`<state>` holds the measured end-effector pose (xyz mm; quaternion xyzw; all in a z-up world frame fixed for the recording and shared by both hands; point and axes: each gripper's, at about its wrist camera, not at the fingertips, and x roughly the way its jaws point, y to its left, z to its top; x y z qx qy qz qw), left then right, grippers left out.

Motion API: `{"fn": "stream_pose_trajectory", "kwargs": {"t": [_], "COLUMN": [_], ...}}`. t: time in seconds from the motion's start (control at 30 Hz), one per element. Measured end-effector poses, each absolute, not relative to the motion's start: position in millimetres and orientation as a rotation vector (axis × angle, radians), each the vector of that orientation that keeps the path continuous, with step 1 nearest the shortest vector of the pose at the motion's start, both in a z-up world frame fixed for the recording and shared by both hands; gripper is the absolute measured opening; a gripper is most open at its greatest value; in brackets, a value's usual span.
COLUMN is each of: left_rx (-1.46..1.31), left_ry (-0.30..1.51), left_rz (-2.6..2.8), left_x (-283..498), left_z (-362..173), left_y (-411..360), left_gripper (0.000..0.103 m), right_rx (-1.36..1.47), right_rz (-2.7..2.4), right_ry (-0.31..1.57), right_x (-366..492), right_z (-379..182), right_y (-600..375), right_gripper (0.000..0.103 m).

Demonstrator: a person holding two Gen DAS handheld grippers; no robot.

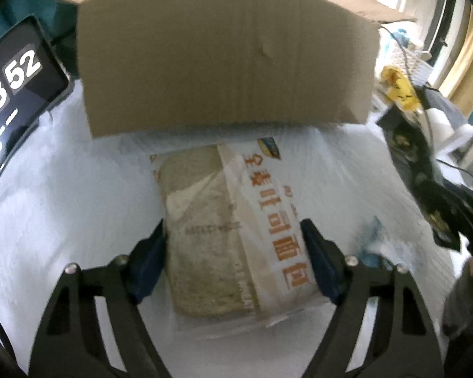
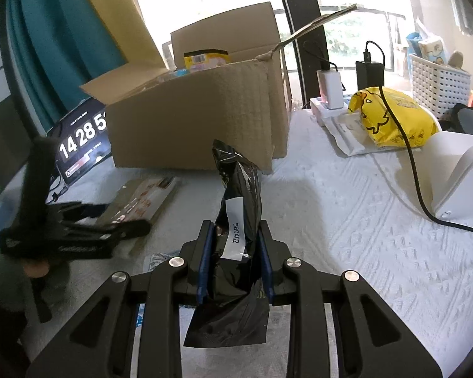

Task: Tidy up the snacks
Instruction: 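Grasp the black bag with the right gripper while the left grasps the sliced bread loaf, then carry the black bag and bread loaf over the cardboard box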

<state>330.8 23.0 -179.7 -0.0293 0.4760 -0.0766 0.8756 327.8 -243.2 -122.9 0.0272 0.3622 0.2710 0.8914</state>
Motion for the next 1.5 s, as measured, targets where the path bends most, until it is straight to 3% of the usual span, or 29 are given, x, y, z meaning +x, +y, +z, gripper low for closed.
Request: {"fn": "stream_pose_trajectory", "kwargs": {"t": [0.3,0.8,1.5], "left_rx": [-0.154,-0.15,-0.101], "left_ry": [0.973,0.781,0.631], "left_rz": [-0.199,-0.207,-0.254], "left_x": [277,243,315], "left_z": [-170,-102,-39], "left_y": [52,77,63], "left_gripper": [0.078,0.078,0.078], "right_rx": [0.029,0.033,-0.011], "right_rz": [0.577,0.64,0.617], "right_ry": [0.758,0.748,0.621], "right_x": [323,306,342], "right_z": [-123,-85,-12], "right_y": [-231,-208,-202], "right_gripper": [0.029,0.029,0.029]}}
